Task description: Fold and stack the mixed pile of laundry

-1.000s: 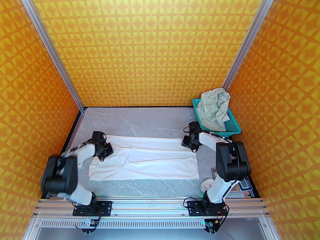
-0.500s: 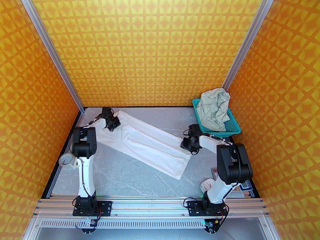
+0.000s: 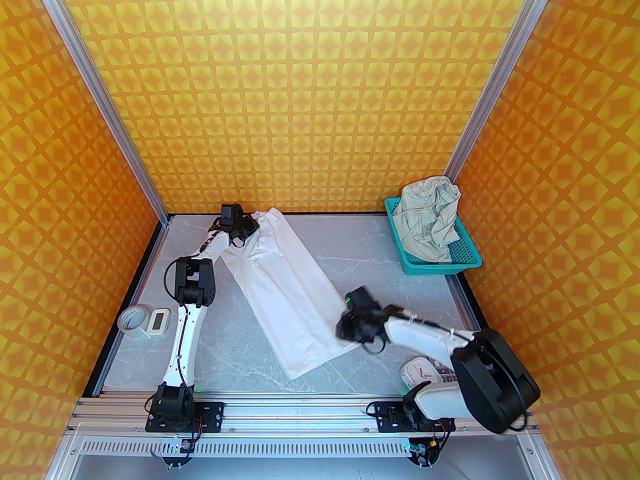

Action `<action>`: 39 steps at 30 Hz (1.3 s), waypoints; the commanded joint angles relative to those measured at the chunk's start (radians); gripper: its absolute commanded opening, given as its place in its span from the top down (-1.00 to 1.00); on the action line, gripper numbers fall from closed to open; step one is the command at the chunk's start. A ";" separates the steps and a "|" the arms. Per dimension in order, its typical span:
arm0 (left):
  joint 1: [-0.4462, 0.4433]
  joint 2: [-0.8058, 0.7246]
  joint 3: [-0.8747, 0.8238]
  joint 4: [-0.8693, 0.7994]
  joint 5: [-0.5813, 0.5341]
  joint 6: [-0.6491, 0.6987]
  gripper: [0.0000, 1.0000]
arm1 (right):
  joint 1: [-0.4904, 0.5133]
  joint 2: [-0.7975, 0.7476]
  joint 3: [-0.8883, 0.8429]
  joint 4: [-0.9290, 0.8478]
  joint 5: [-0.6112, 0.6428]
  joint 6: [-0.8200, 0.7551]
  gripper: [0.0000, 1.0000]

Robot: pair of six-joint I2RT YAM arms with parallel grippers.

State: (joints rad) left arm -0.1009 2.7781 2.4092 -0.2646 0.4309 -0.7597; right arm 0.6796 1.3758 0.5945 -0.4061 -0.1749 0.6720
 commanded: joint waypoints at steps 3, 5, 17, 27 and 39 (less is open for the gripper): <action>-0.049 0.046 -0.009 0.034 0.038 -0.012 1.00 | 0.171 0.010 0.021 -0.145 0.028 0.082 0.50; -0.068 0.050 -0.013 0.049 0.044 -0.016 1.00 | 0.202 0.002 0.065 -0.183 0.037 0.058 0.50; -0.153 0.092 0.019 0.127 0.062 -0.068 1.00 | 0.087 0.055 0.222 -0.290 0.185 -0.187 0.58; -0.209 0.160 0.084 0.207 0.067 -0.120 1.00 | 0.185 0.088 0.087 -0.150 0.064 -0.090 0.64; -0.213 0.084 0.059 0.182 0.110 -0.055 0.91 | 0.247 -0.034 0.128 -0.306 0.178 -0.043 0.51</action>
State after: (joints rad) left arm -0.3058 2.8853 2.4889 -0.0147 0.4980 -0.8555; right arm 0.9272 1.4017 0.6952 -0.6144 -0.0399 0.6178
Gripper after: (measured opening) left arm 0.034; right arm 0.233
